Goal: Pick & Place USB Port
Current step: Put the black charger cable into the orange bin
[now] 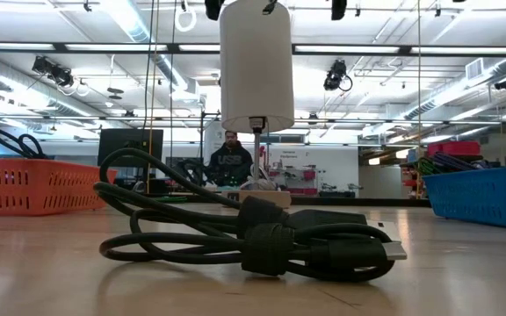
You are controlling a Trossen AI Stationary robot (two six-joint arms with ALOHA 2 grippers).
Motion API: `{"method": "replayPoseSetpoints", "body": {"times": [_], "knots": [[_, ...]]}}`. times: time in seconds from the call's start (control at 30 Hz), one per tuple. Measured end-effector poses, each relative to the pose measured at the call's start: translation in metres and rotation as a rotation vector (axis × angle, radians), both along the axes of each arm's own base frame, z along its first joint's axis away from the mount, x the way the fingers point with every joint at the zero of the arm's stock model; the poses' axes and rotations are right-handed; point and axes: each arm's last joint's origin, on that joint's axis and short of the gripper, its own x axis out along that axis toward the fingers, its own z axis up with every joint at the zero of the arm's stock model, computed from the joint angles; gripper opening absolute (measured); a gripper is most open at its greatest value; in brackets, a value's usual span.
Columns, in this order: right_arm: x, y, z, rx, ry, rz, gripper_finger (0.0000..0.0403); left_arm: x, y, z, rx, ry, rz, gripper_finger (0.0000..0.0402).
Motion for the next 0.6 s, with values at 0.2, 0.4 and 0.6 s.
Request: {"method": "replayPoseSetpoints", "body": {"times": [0.2,0.4,0.6], "knots": [[0.0086,-0.0048,-0.0039,-0.021,-0.033,0.036,0.0004,-0.0002,0.0001,-0.0001,0.0,0.003,0.003,0.0087],[0.011,-0.0069,-0.0035,0.001,-0.071,0.056,0.0004,-0.0004,0.0003,0.0007,0.002,-0.003,0.007,0.0087],[0.0105,-0.0008,-0.0024,0.007,-0.085,0.1,0.0003,-0.0004,0.0034,0.001,0.003,-0.005,0.01,0.0087]]}}
